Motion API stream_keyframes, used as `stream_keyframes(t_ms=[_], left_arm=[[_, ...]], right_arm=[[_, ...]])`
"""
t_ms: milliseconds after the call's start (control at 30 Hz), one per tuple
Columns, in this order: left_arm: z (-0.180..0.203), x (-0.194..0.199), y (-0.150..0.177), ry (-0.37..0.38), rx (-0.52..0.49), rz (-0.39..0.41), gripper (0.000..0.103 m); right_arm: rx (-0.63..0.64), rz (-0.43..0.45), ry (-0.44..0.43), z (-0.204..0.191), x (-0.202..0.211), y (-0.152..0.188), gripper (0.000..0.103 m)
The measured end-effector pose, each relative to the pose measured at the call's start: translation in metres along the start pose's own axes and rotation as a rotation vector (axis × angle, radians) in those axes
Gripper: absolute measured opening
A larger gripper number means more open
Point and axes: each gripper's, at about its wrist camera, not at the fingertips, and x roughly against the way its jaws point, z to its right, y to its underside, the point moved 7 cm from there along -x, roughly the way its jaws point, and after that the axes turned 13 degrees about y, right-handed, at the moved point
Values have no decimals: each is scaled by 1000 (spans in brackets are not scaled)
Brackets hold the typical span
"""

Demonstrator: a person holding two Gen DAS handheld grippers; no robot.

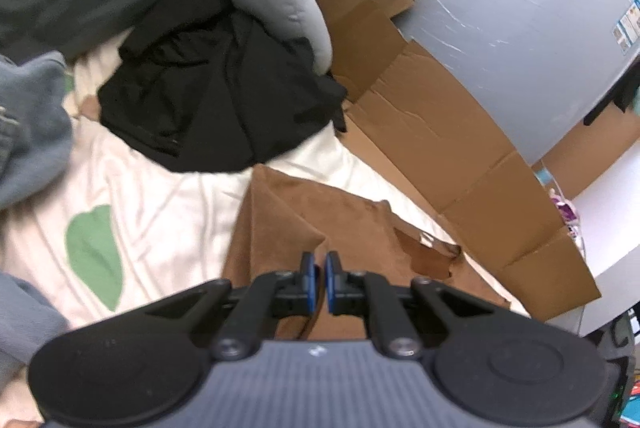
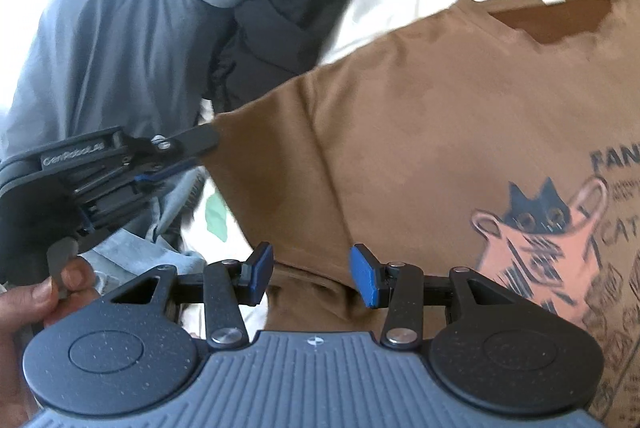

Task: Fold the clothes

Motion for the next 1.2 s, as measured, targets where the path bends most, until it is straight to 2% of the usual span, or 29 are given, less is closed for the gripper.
stream_keyframes(t_ms=[333, 533, 667, 733, 967, 1133, 1200], left_arm=[[24, -42, 4, 68, 1, -44, 6], [38, -61, 6, 94, -40, -97, 7], [40, -67, 6, 101, -42, -115, 16], [38, -65, 4, 88, -44, -103, 21], [14, -58, -4, -7, -38, -97, 22], [0, -57, -11, -74, -77, -103, 29], [-5, -57, -11, -88, -80, -108, 29]], right_arm=[[59, 47, 2, -14, -21, -31, 50], [59, 70, 24, -5, -33, -50, 50], [25, 77, 41, 12, -44, -63, 50], [23, 73, 47, 20, -50, -67, 50], [-47, 32, 51, 50, -71, -75, 49], [-158, 24, 33, 68, -78, -81, 35], [-203, 18, 28, 75, -82, -82, 25]])
